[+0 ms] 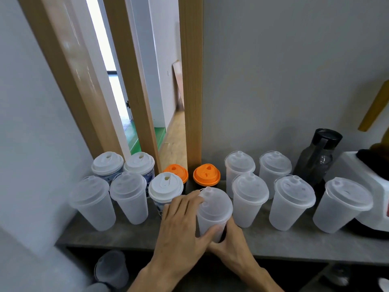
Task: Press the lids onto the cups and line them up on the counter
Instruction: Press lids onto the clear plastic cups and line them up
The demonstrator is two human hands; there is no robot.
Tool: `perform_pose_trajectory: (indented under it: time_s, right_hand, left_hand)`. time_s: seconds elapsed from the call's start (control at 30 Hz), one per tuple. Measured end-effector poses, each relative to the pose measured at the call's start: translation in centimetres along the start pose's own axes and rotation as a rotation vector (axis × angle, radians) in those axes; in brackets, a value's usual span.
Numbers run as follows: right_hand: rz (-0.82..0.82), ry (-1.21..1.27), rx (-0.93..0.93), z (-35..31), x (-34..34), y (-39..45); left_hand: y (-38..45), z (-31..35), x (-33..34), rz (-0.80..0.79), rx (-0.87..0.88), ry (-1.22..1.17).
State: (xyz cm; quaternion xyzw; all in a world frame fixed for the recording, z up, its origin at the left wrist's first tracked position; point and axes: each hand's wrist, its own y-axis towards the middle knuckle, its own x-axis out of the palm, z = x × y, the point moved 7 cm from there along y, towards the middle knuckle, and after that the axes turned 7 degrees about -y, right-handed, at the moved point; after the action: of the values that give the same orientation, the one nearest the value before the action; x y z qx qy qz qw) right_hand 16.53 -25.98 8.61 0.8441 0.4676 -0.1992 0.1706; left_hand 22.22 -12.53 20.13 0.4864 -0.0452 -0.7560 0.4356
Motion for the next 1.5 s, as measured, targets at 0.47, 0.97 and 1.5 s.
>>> perform_pose_trajectory:
  time_s: [0.47, 0.97, 1.5]
  right_hand:
    - [0.039, 0.036, -0.049, -1.1, -0.3, -0.3]
    - [0.090, -0.057, -0.067, -0.3, 0.2, -0.5]
    - [0.176, -0.018, -0.114, -2.3, -0.5, -1.0]
  left_hand:
    - [-0.1, -1.1, 1.1, -0.128, -0.036, -0.153]
    - [0.1, -3.3, 3.1, 0.196, -0.595, -0.793]
    - [-1.8, -1.0, 4.0, 0.147, -0.441, -0.739]
